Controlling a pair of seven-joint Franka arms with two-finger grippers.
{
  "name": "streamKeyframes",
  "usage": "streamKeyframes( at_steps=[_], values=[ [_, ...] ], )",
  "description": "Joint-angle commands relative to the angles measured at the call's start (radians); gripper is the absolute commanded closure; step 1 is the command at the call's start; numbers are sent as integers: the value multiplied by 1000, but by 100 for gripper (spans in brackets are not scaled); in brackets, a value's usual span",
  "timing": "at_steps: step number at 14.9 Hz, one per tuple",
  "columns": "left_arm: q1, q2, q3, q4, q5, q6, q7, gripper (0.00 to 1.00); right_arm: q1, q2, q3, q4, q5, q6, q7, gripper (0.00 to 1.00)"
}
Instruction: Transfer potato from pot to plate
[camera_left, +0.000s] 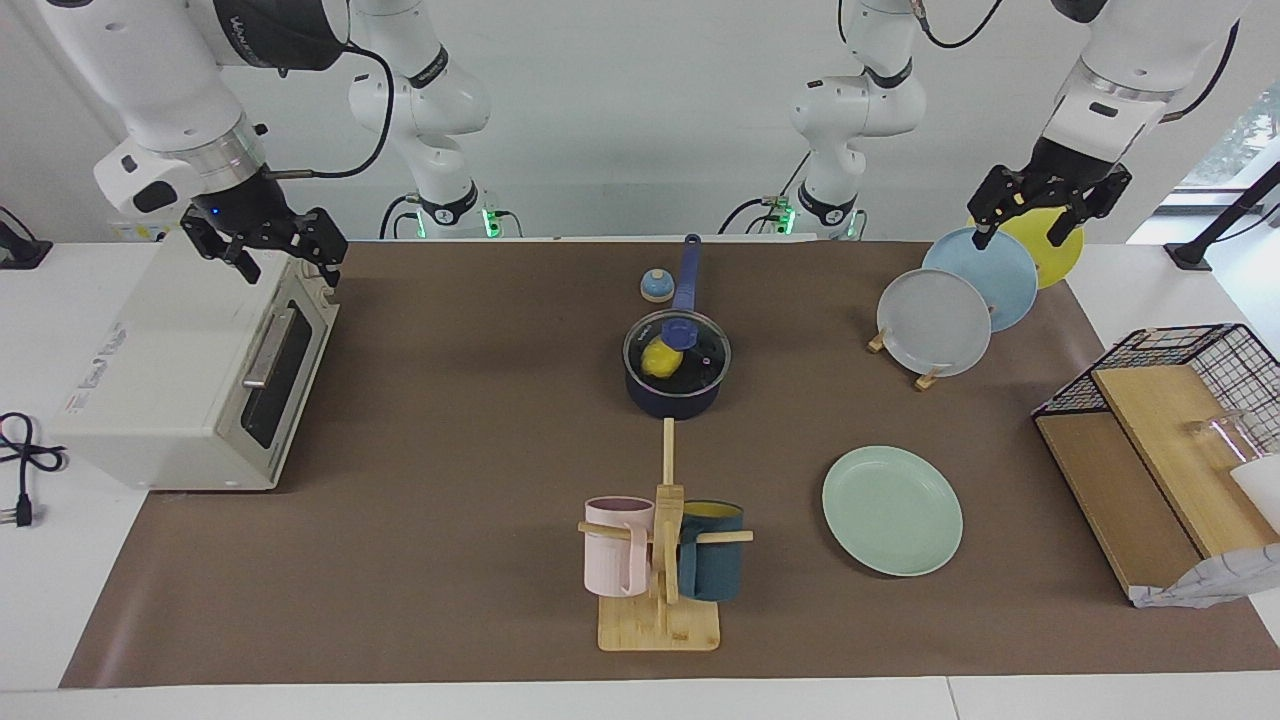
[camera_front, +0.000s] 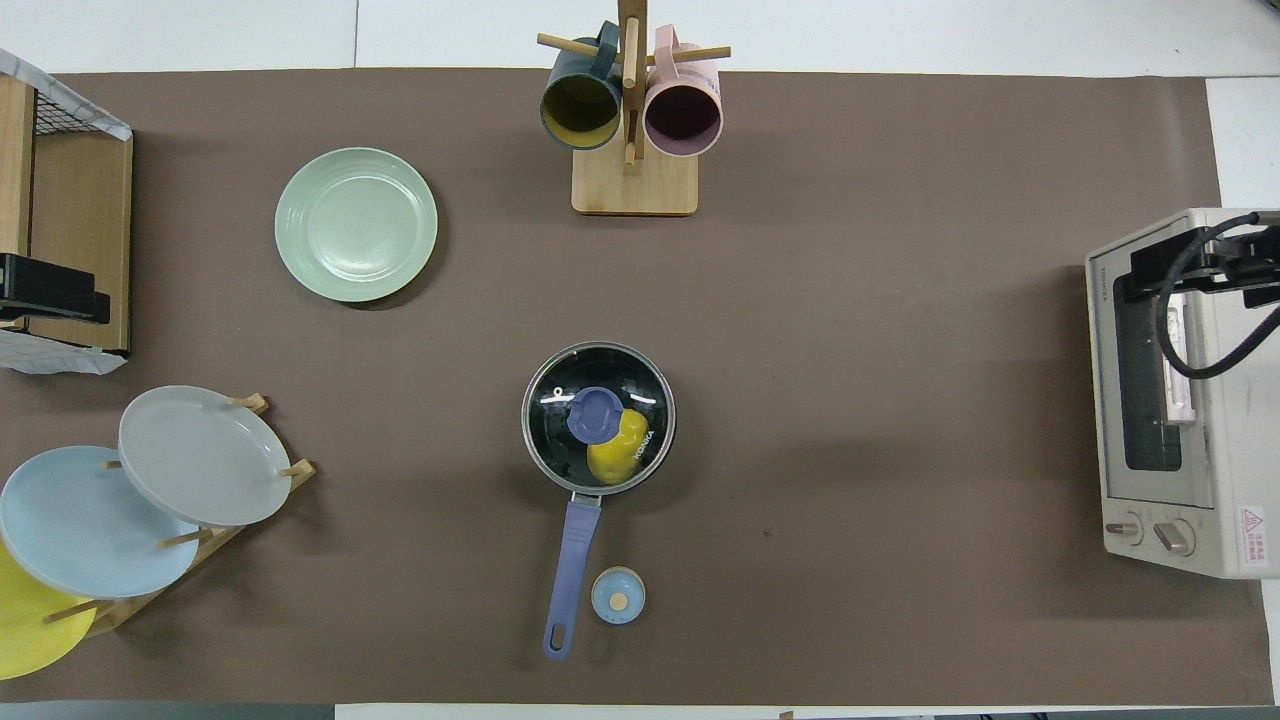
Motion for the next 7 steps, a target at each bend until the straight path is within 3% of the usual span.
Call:
streamKeyframes(
  at_steps=[1,7],
  values=[
    [11,-14,-5,-13,-8,-4,17,0,-5,-25,5,-34,10,33,-8,0],
    [10,-14,-5,-16,-8,5,14,0,-1,-25,8,-34,10,33,-14,0]
  ],
)
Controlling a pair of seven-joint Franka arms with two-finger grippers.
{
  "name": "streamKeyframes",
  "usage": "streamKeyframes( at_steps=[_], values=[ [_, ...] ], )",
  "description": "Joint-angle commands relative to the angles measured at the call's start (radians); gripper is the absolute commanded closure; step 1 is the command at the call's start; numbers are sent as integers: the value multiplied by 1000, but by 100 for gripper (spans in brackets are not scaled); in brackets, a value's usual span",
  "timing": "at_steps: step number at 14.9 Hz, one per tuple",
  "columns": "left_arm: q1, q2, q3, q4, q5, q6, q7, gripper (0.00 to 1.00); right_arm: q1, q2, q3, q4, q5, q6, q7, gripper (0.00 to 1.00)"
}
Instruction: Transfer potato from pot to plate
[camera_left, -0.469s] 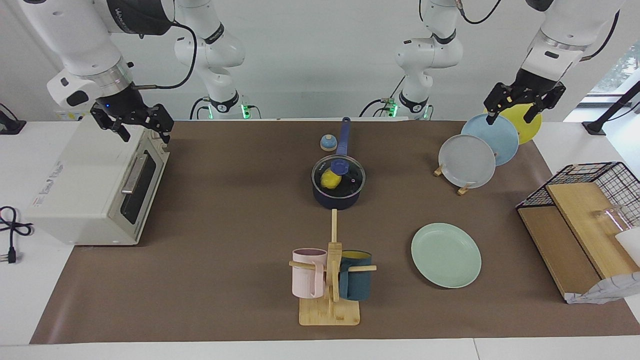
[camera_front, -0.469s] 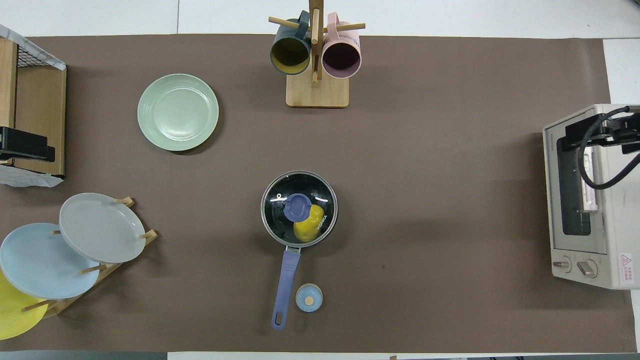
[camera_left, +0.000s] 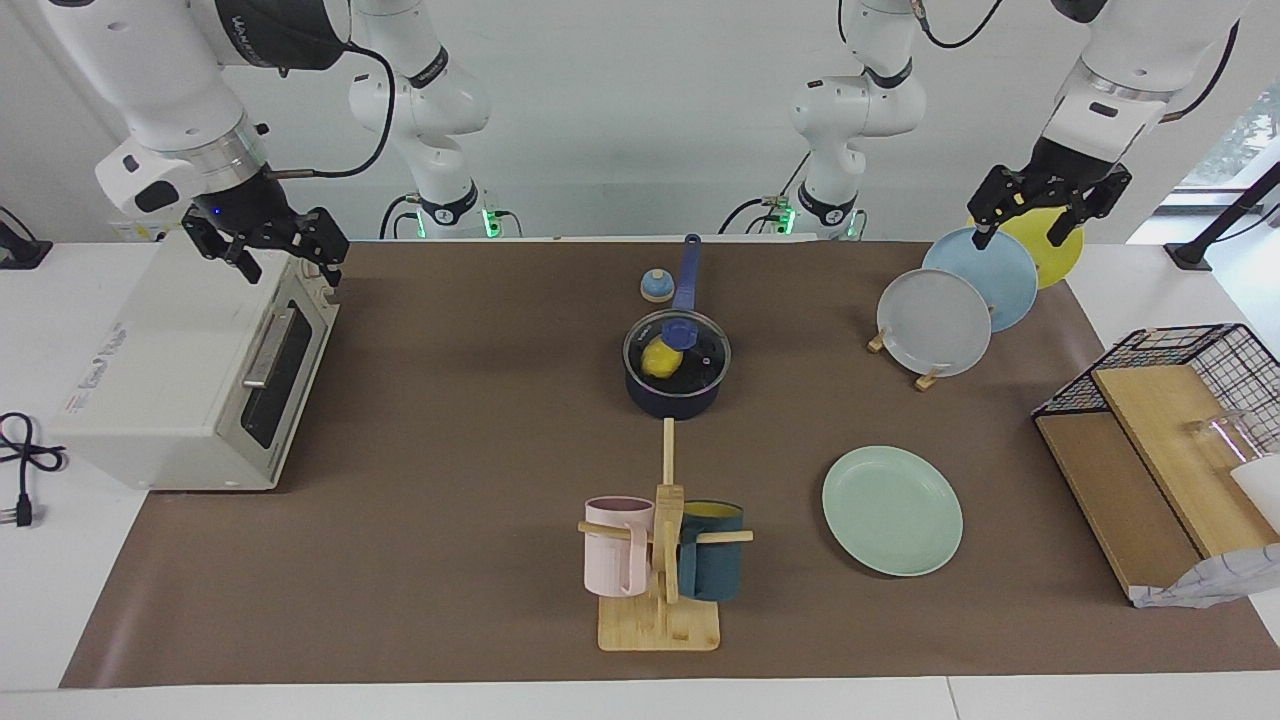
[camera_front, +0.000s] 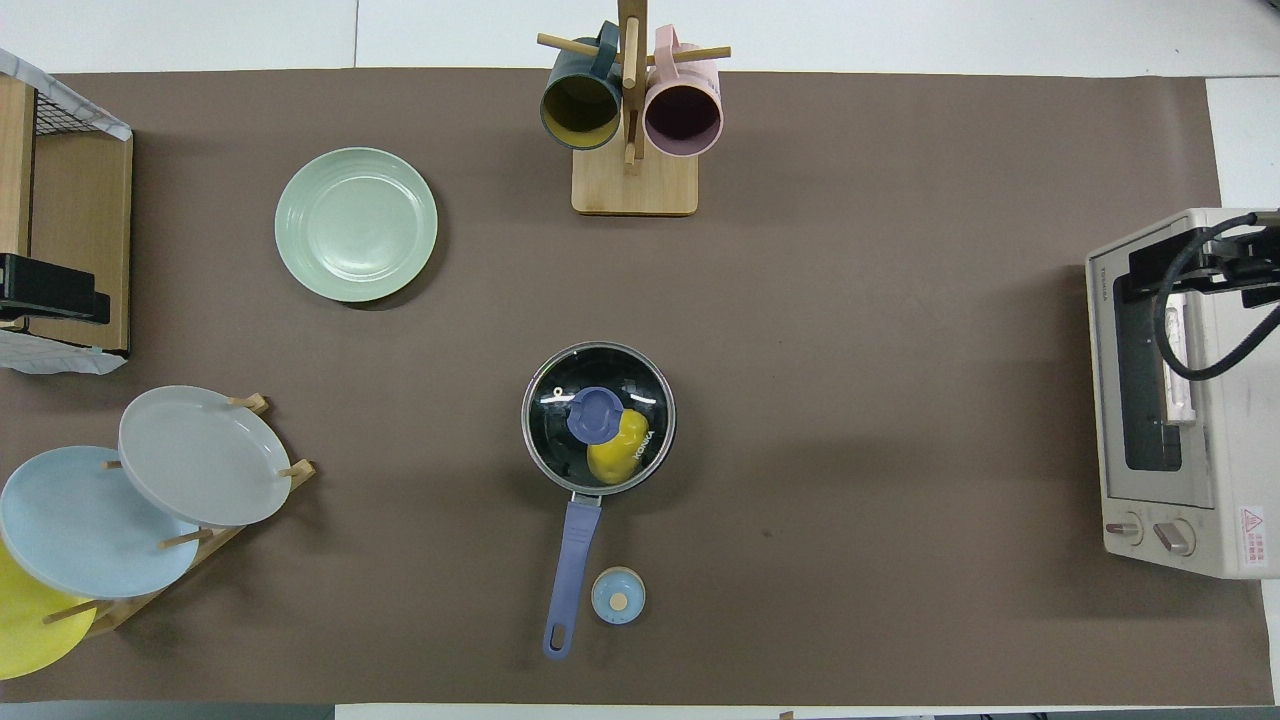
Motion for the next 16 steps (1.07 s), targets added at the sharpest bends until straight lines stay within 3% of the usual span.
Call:
streamKeyframes(
  at_steps=[1,7,16],
  values=[
    [10,-14,-7,-18,-8,7,14,0,-1,-23,10,-33,10,33,-11,0],
    [10,-14,-7,-23,-8,5,15,0,70,-23,12,-27,11,33,32,0],
    [10,-15,-8,-30,-8,2,17,0,331,-27,12,-51,77,100,325,0]
  ],
)
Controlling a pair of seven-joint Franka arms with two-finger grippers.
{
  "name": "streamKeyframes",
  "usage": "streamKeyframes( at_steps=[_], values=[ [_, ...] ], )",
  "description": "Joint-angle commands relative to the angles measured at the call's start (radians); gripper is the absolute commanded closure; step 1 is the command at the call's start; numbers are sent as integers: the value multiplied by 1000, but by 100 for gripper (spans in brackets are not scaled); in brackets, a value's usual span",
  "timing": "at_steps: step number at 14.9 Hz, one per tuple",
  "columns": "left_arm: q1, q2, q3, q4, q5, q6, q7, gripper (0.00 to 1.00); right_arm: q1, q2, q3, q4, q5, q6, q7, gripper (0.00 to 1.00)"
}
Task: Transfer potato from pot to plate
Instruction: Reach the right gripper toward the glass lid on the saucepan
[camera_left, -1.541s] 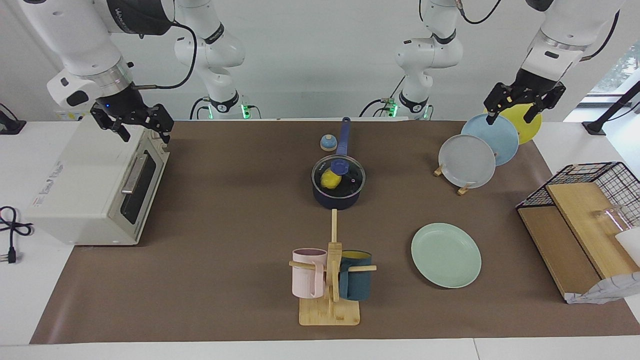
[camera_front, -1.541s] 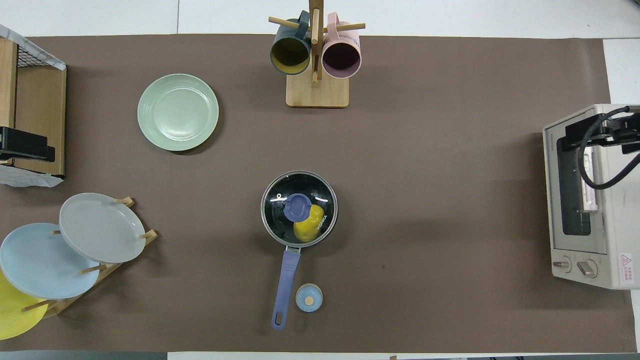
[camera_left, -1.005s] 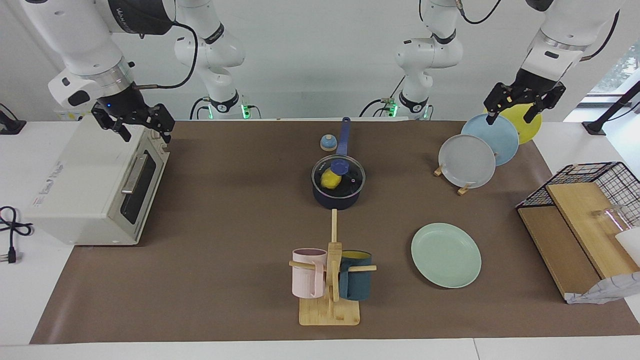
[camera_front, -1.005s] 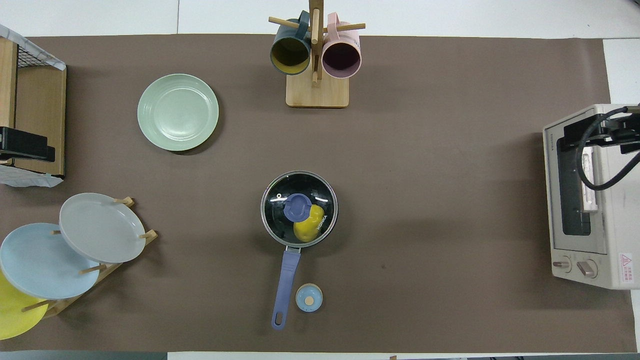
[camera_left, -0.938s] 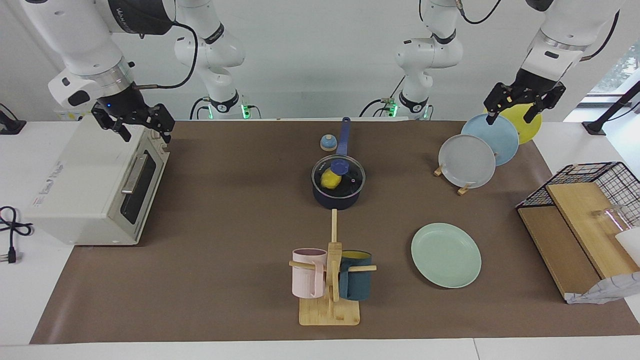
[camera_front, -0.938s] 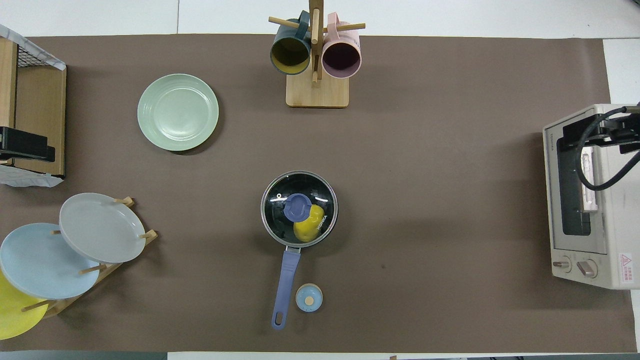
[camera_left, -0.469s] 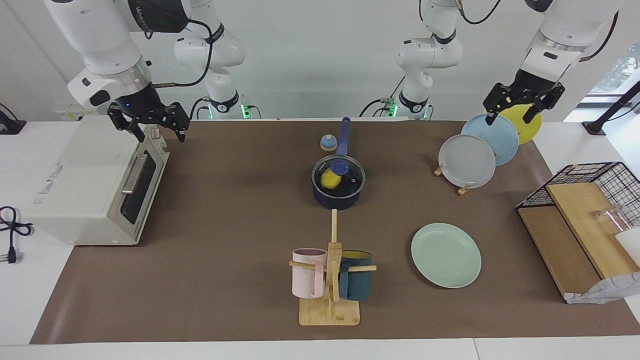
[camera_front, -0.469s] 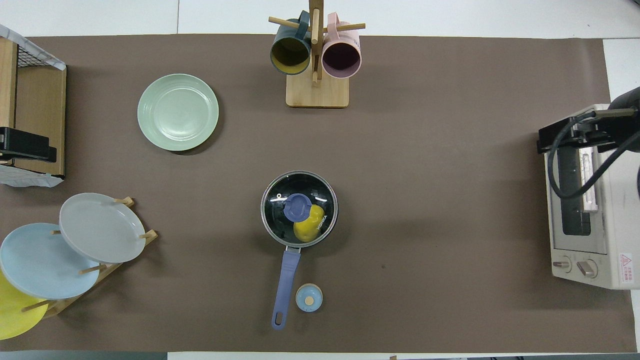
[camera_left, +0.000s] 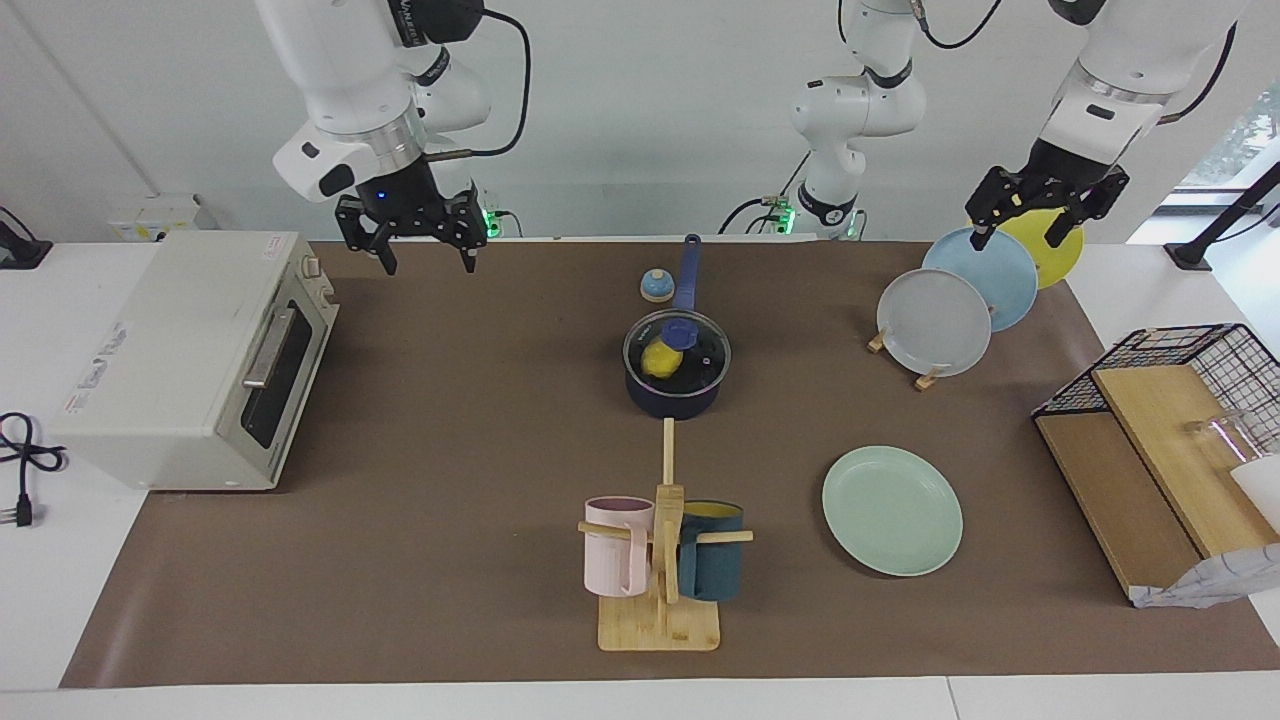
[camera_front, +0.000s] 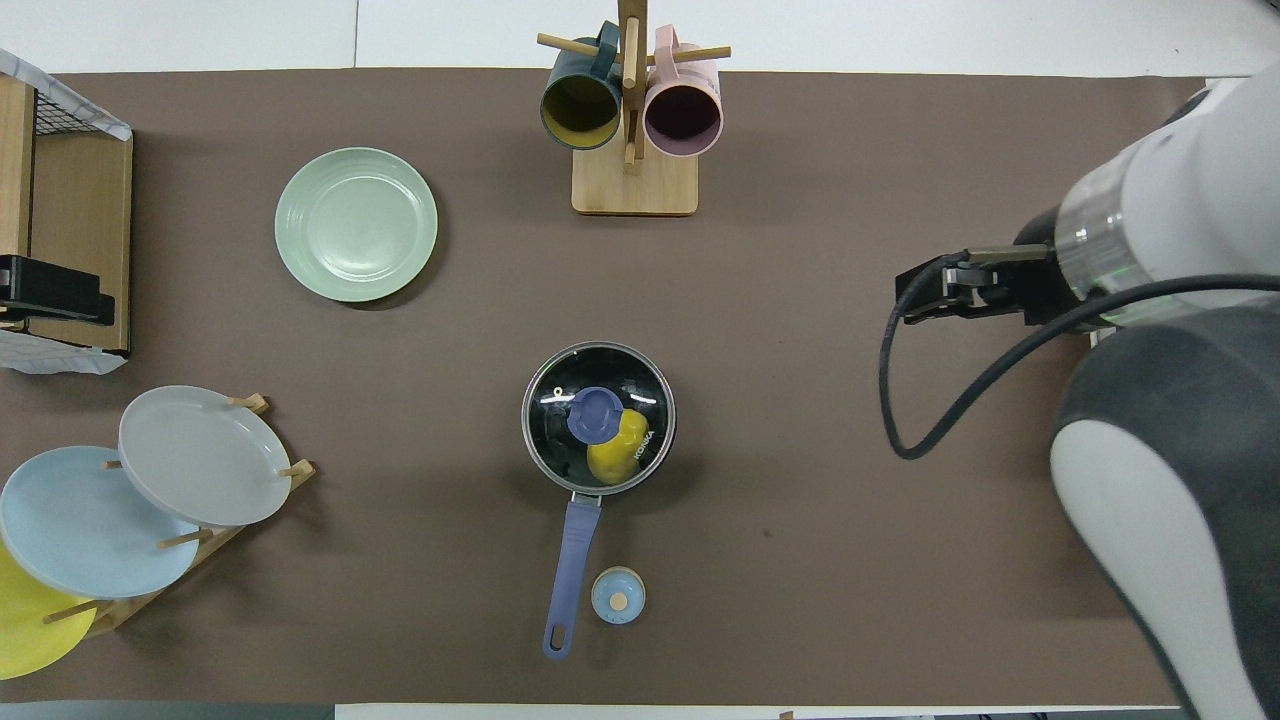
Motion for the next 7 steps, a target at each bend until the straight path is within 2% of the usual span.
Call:
streamKeyframes(
  at_steps=[1,4,7],
  values=[
    [10,-15,-5,-24,-8,1,17,0,90,-22,-3,-61,17,73,105,0],
    [10,-18,-4,-29,-8,1,17,0,193,-9,-3,-100,12,168,231,0],
    [10,-35,-5,-61,-9,7,15,0,291,59,-5,-100,-8,249,354,0]
  ],
)
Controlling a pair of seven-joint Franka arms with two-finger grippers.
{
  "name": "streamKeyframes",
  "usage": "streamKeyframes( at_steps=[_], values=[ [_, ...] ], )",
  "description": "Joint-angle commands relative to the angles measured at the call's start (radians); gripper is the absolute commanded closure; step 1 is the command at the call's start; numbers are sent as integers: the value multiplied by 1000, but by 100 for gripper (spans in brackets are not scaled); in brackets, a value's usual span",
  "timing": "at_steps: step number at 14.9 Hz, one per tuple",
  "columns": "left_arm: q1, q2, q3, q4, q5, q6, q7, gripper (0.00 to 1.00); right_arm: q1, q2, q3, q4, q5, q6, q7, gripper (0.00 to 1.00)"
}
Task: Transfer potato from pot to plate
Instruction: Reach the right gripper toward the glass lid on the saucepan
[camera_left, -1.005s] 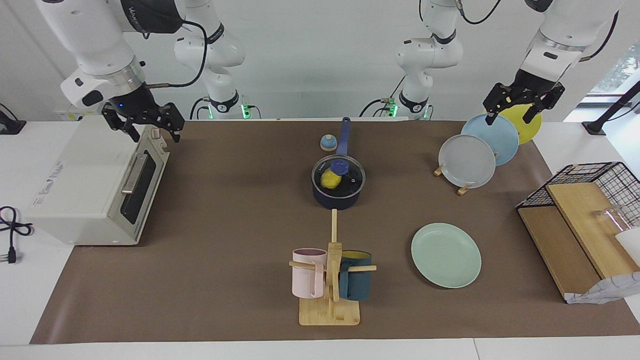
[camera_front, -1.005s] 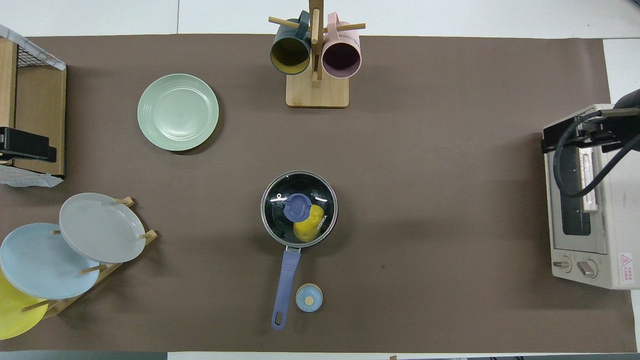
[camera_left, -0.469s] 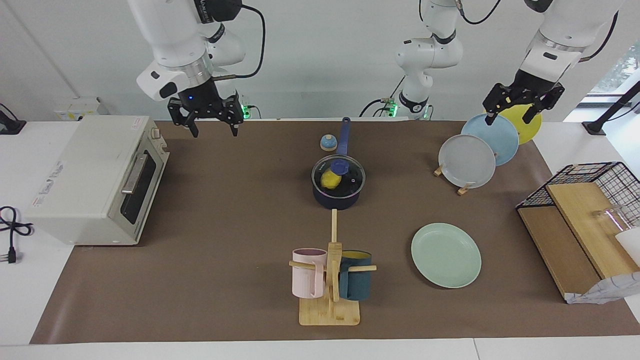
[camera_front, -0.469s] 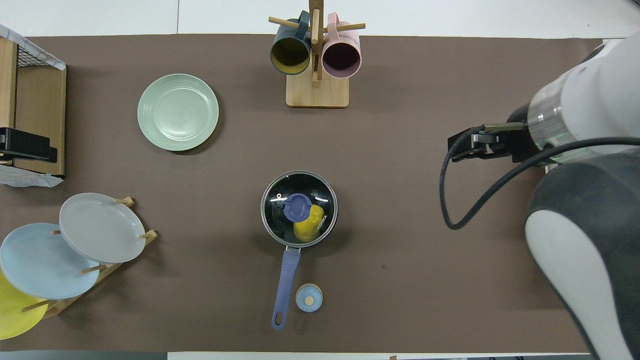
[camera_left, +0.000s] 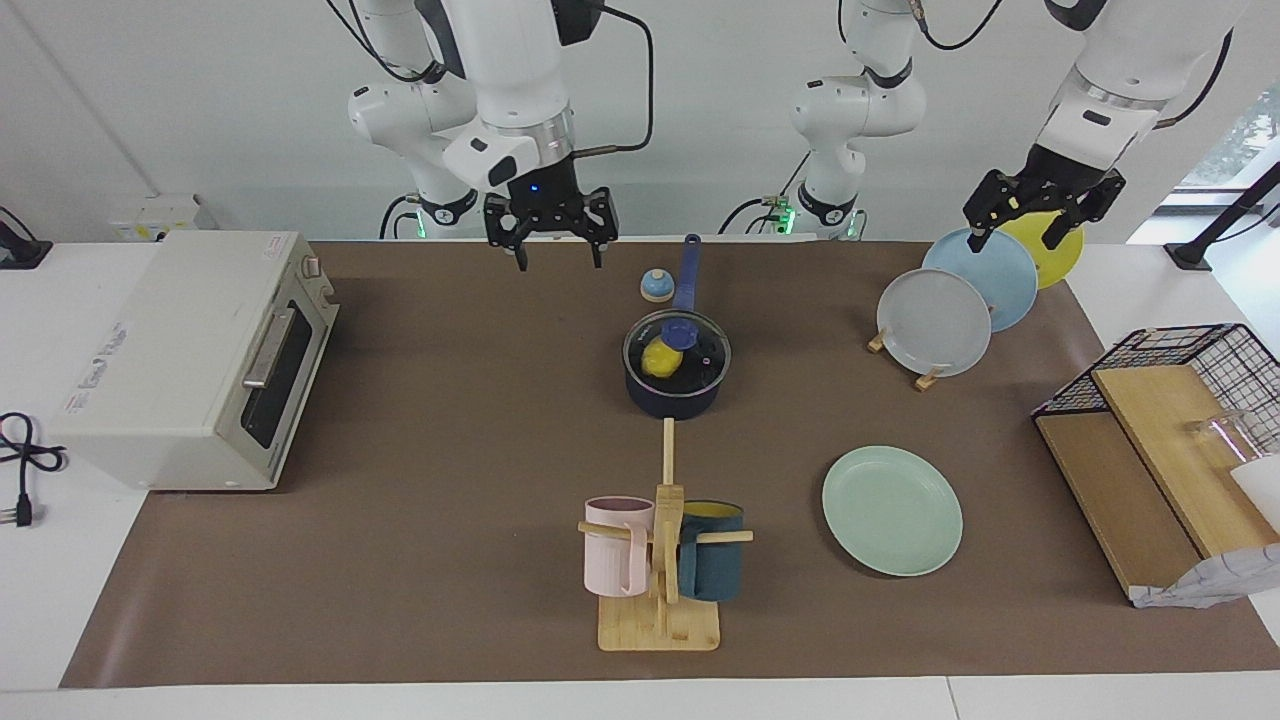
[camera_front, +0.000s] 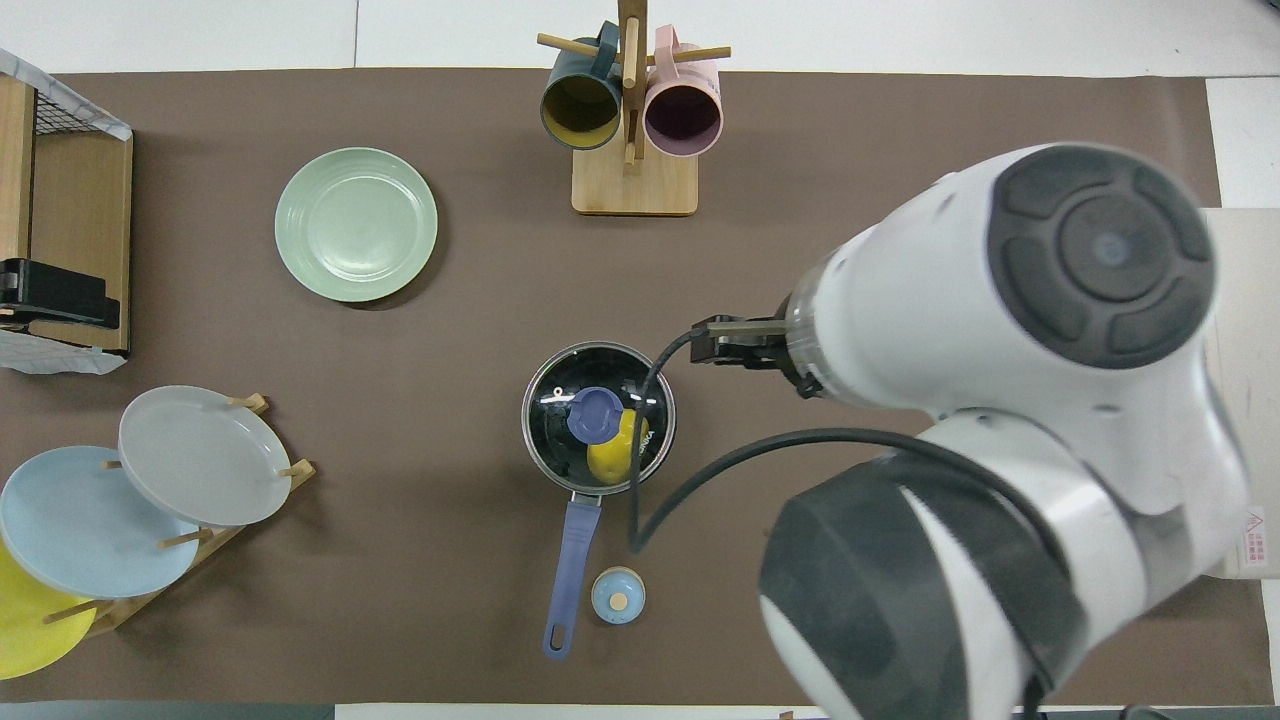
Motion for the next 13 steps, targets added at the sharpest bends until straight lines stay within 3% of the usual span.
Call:
streamKeyframes(
  at_steps=[1,6,10,13],
  values=[
    [10,-38,-5,-51,-11,7,15,0,53,55,-7,-13,-17,89,98,0],
    [8,-47,-5,-75,-14,10,11,0,116,154,-5,-7,-30,163,145,0],
    [5,-56,-5,-100,-14,20,6,0,132,159,-7,13,-30,155,190,0],
    [4,-55,-5,-101,-15,22,6,0,173,251,-5,73,-69,171,238,0]
  ],
)
